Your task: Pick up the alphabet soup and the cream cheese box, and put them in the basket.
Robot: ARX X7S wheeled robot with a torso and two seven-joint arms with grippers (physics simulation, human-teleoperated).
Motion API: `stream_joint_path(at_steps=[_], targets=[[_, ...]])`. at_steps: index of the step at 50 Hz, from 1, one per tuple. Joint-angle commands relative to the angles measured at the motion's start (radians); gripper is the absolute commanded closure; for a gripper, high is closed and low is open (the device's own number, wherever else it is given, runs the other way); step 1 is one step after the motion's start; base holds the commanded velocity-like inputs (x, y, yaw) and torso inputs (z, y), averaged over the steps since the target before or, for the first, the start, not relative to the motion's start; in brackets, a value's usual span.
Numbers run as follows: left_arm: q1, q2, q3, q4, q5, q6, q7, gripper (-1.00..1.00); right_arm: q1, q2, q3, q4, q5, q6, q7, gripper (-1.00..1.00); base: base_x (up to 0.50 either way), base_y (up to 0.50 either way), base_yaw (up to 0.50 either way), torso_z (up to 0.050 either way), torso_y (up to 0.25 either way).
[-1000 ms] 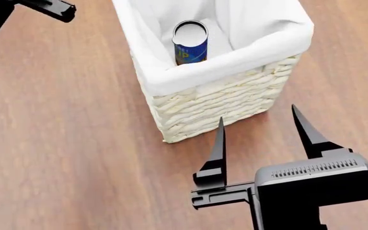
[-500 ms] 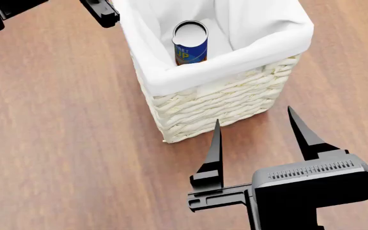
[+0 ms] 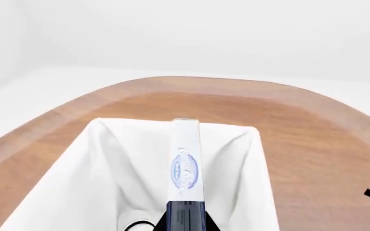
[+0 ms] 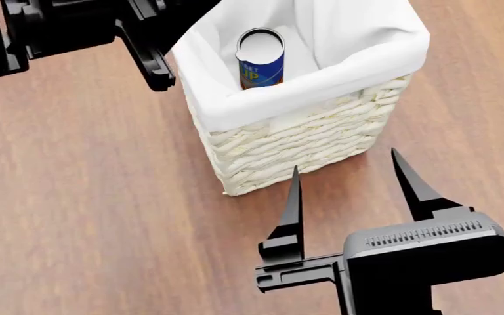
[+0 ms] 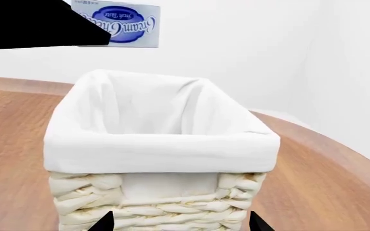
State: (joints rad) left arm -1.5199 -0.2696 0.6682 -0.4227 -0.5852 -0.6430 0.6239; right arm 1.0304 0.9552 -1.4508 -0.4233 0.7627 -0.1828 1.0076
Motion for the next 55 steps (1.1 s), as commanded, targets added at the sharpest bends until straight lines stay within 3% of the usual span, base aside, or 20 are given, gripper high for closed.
stream_joint_path(at_steps=[1,9,46,47,55], targets=[[-0.007,0.014,0.007,-0.059,-0.013,0.01,0.032,1.0,-0.004,-0.001,0.002,0.0,0.0,0.0,-0.002,-1.0,0.0,0.0,0.0,0.0,0.0],[-0.007,0.034,0.02,-0.137,0.0,0.042,0.06,1.0,-0.008,-0.005,0.002,0.0,-0.001,0.004,-0.003,-1.0,0.0,0.0,0.0,0.0,0.0],[-0.003,0.049,0.036,-0.174,0.005,0.059,0.058,1.0,-0.007,0.0,0.014,-0.01,0.014,0.015,-0.013,-1.0,0.0,0.0,0.0,0.0,0.001],[-0.006,0.05,0.035,-0.176,0.005,0.058,0.055,-1.0,-0.01,-0.001,0.014,-0.007,0.011,0.012,-0.014,-1.0,0.0,0.0,0.0,0.0,0.0],[-0.003,0.046,0.029,-0.172,-0.005,0.052,0.053,-1.0,-0.022,-0.008,0.011,0.003,0.0,0.004,-0.016,-1.0,0.0,0.0,0.0,0.0,0.001]])
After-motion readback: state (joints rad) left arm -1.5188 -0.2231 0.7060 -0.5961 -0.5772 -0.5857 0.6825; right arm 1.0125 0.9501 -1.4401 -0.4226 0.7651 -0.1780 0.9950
